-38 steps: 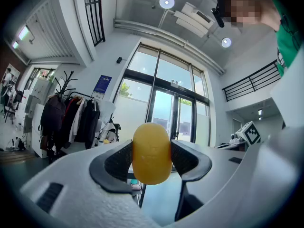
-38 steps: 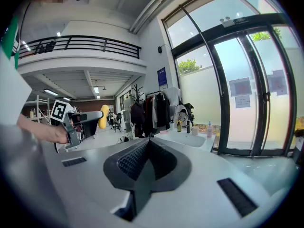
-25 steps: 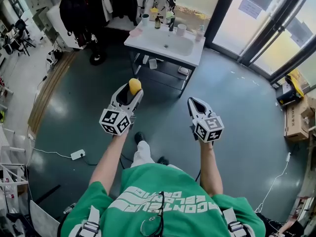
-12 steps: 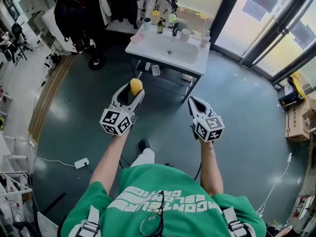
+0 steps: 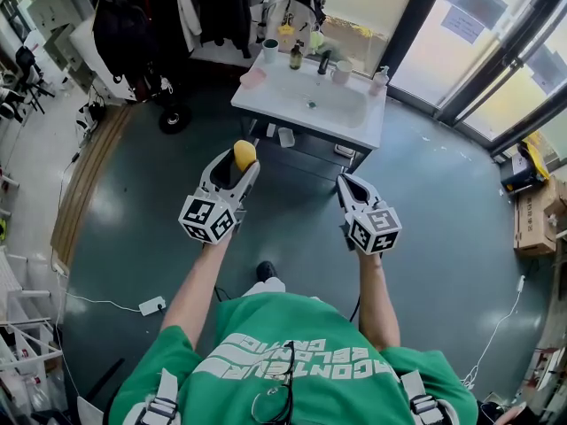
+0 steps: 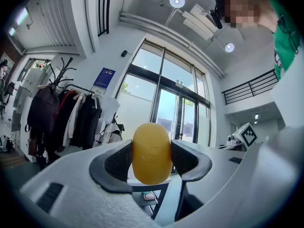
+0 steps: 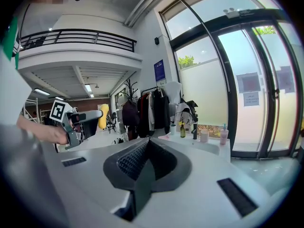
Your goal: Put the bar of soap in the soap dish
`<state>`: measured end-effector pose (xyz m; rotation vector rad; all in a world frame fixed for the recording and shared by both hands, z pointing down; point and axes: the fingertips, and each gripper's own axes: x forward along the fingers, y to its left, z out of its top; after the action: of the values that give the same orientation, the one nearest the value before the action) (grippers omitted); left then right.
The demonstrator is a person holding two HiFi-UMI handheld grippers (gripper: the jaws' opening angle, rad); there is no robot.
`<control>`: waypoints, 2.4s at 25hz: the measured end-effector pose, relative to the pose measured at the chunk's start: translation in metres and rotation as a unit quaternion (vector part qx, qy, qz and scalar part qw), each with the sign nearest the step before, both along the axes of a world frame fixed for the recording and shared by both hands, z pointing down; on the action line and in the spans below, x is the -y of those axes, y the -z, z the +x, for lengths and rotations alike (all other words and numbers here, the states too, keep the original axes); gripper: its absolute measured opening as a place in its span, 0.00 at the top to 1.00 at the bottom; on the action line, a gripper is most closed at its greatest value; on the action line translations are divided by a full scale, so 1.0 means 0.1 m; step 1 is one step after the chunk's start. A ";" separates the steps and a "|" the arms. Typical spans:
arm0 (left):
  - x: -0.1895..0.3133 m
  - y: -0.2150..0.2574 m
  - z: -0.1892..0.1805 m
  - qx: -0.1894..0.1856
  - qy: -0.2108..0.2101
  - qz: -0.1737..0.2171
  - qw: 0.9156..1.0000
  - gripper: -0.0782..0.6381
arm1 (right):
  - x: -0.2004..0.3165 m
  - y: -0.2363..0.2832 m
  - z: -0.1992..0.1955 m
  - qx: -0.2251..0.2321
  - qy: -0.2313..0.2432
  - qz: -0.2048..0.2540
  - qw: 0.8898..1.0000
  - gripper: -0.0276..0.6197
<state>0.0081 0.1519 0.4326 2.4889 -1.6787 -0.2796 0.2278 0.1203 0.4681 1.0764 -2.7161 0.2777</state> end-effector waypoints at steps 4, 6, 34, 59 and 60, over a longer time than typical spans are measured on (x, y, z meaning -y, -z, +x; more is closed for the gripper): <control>0.09 -0.04 -0.16 -0.001 -0.005 0.000 1.000 0.54 | 0.09 -0.03 -0.15 -0.003 -0.005 0.000 1.000 0.94; 0.12 -0.06 -0.24 -0.003 -0.005 0.000 1.000 0.54 | 0.12 -0.05 -0.22 -0.004 -0.006 0.000 1.000 0.94; 0.85 -0.25 -0.75 -0.002 -0.007 -0.009 1.000 0.54 | 0.84 -0.20 -0.65 -0.017 -0.016 -0.008 1.000 0.94; 2.51 -0.23 -1.38 0.001 0.010 -0.029 1.000 0.54 | 2.60 -0.21 -1.28 -0.017 -0.004 -0.024 1.000 0.94; 2.58 -0.24 -1.39 0.002 0.010 -0.030 0.999 0.54 | 2.66 -0.22 -1.29 -0.016 -0.004 -0.024 1.000 0.94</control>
<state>-0.1310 -0.1056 0.4562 2.4320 -1.6897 -0.2215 0.0989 -0.1459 0.4899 1.0702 -2.6632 0.3227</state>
